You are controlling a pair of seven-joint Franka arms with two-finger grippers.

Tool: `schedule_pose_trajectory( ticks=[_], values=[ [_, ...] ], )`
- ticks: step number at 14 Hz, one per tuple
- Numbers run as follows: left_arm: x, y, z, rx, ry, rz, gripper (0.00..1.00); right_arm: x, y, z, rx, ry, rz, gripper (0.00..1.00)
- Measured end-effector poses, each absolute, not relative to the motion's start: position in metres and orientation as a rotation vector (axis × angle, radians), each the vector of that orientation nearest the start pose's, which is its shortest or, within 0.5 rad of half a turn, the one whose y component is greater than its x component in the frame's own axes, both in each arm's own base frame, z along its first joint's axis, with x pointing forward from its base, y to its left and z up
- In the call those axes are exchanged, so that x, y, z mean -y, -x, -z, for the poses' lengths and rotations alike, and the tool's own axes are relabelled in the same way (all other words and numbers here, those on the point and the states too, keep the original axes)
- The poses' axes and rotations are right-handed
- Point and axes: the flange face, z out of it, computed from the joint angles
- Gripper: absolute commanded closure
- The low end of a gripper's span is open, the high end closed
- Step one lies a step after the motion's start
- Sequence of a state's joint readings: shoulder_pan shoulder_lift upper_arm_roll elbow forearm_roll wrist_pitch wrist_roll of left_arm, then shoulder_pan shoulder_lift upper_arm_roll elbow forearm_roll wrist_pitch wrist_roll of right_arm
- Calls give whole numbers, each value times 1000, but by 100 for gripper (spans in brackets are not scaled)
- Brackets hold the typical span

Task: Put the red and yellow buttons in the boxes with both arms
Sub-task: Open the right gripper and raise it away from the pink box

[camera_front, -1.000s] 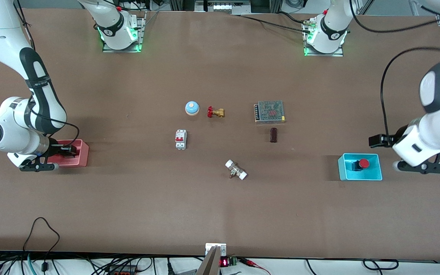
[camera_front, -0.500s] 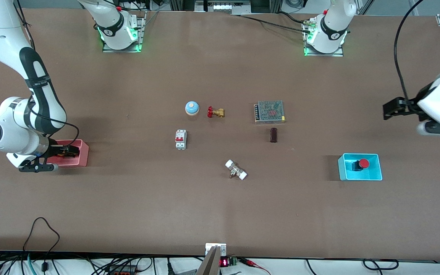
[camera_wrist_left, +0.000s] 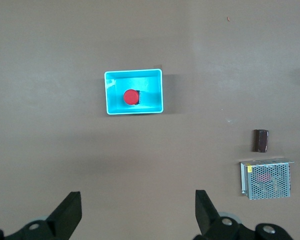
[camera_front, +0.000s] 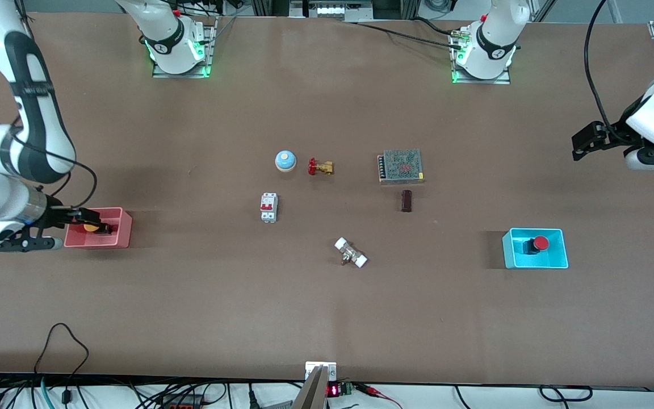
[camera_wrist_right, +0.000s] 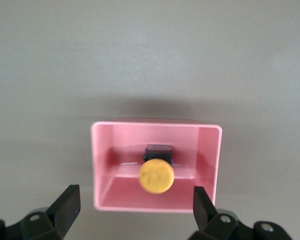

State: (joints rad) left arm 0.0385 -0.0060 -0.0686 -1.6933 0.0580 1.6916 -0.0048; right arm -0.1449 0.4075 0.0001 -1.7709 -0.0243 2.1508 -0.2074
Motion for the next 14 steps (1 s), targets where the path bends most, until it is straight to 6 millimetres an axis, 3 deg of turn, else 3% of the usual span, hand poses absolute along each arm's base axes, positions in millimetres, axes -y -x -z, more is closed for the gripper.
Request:
schedule_pose_trajectory(
  ticks=[3,6,8,11,14],
  values=[
    [15,-560,-580,-59,3083,15,0,64,-634,-401,188,3149,-21,0],
    [16,-561,-581,-63,3083,21,0,23,-614,-483,206,3143,-65,0],
    [16,-561,-581,-63,3083,21,0,-3,-599,-527,173,3153,-80,0],
    [16,-561,-581,-63,3083,20,0,-28,-590,-557,88,3161,-80,0],
    [16,-561,-581,-63,3083,20,0,-27,-590,-566,54,3161,-82,0]
  ],
)
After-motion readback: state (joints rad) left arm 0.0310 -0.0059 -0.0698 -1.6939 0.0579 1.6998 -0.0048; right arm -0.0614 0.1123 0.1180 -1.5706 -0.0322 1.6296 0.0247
